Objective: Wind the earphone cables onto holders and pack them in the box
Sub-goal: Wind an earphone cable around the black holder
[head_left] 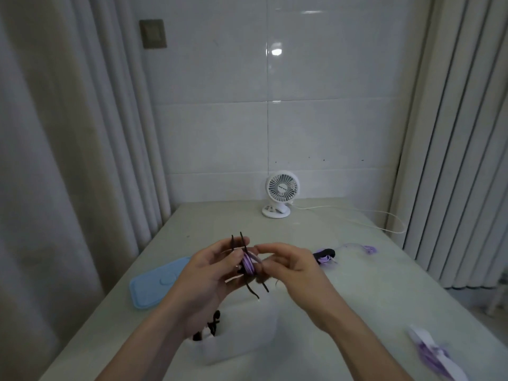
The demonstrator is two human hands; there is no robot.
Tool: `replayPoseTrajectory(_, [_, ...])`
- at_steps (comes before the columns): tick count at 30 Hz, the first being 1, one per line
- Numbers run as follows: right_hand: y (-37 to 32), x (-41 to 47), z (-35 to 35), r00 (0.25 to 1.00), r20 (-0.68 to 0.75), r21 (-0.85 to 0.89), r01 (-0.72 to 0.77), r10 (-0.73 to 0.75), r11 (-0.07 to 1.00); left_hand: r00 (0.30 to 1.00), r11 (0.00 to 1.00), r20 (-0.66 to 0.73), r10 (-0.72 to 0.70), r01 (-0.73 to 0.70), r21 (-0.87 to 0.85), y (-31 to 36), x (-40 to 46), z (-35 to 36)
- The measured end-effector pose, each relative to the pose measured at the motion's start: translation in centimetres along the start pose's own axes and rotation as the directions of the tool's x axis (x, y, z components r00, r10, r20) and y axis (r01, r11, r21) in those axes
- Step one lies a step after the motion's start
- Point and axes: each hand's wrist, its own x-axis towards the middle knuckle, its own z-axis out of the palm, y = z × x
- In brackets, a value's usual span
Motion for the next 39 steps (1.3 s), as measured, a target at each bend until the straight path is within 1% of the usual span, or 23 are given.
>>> replayPoseTrajectory(2, [0.0,-0.3,-0.5,1.000,0.004,0.020,0.005,-0.005,1.000,0.999,0.999,0.030,-0.021,0.022,-0.028,0.3,0.0,0.0])
replayPoseTrajectory(4, [0.0,-0.3,-0.7,0.999,-0.033,-0.042,0.000,-0.001,0.999,0.997,0.998,0.064,-0.040,0.042,-0.038,0.7,-0.2,0.1])
replayPoseTrajectory(7, [0.1,-0.5,-0.9,0.994,-0.114,-0.080,-0.013,0.004,0.997,0.990,0.998,0.122,-0.066,0.069,-0.016,1.3,-0.4,0.5])
replayPoseTrajectory(9, [0.1,-0.6,-0.9,0.992,-0.123,-0.113,-0.020,0.006,0.993,0.987,0.997,0.139,-0.077,0.077,0.003,1.5,-0.4,0.6])
replayPoseTrajectory(12, [0.4,-1.0,-0.7,0.994,-0.105,-0.179,-0.018,-0.001,0.984,0.987,0.995,0.132,-0.092,0.085,0.059,1.8,0.0,0.7])
replayPoseTrajectory(15, [0.7,-1.3,-0.5,0.998,-0.068,-0.219,-0.011,-0.004,0.976,0.989,0.985,0.095,-0.113,0.099,0.142,2.1,0.3,0.7])
replayPoseTrajectory(19, [1.2,-1.6,-0.1,0.997,-0.071,-0.283,0.000,-0.021,0.959,0.993,0.982,0.052,-0.110,0.100,0.157,2.1,0.9,1.0])
replayPoseTrajectory(22, [1.5,-2.0,0.2,0.996,-0.079,-0.283,0.025,-0.049,0.959,0.998,0.981,0.013,-0.066,0.062,0.186,1.7,1.3,1.4])
replayPoseTrajectory(26, [1.4,-2.6,0.2,0.992,-0.102,-0.235,0.044,-0.069,0.971,0.997,0.949,-0.069,0.032,-0.008,0.314,1.4,1.9,1.9])
replayPoseTrajectory(30, [0.9,-3.3,-0.1,0.992,-0.117,-0.196,0.020,-0.044,0.980,0.980,0.914,-0.124,0.157,-0.097,0.394,1.4,2.4,2.4])
replayPoseTrajectory(32, [0.7,-3.4,-0.3,0.988,-0.133,-0.229,0.045,-0.078,0.972,0.967,0.867,-0.118,0.226,-0.144,0.478,1.3,2.4,2.8])
replayPoseTrajectory(34, [0.4,-3.4,-0.7,0.973,-0.152,-0.329,0.117,-0.175,0.937,0.952,0.769,-0.092,0.293,-0.178,0.614,1.0,2.5,3.1])
replayPoseTrajectory(35, [0.2,-3.3,-0.9,0.962,-0.146,-0.400,0.157,-0.231,0.903,0.945,0.700,-0.059,0.323,-0.196,0.686,0.8,2.6,3.1])
replayPoseTrajectory(37, [-0.3,-3.1,-1.2,0.931,-0.106,-0.555,0.235,-0.348,0.798,0.940,0.565,0.047,0.339,-0.243,0.788,0.6,2.6,3.2])
replayPoseTrajectory(39, [-0.9,-2.9,-1.6,0.896,-0.080,-0.648,0.286,-0.437,0.706,0.946,0.485,0.134,0.295,-0.269,0.832,0.1,2.5,3.2])
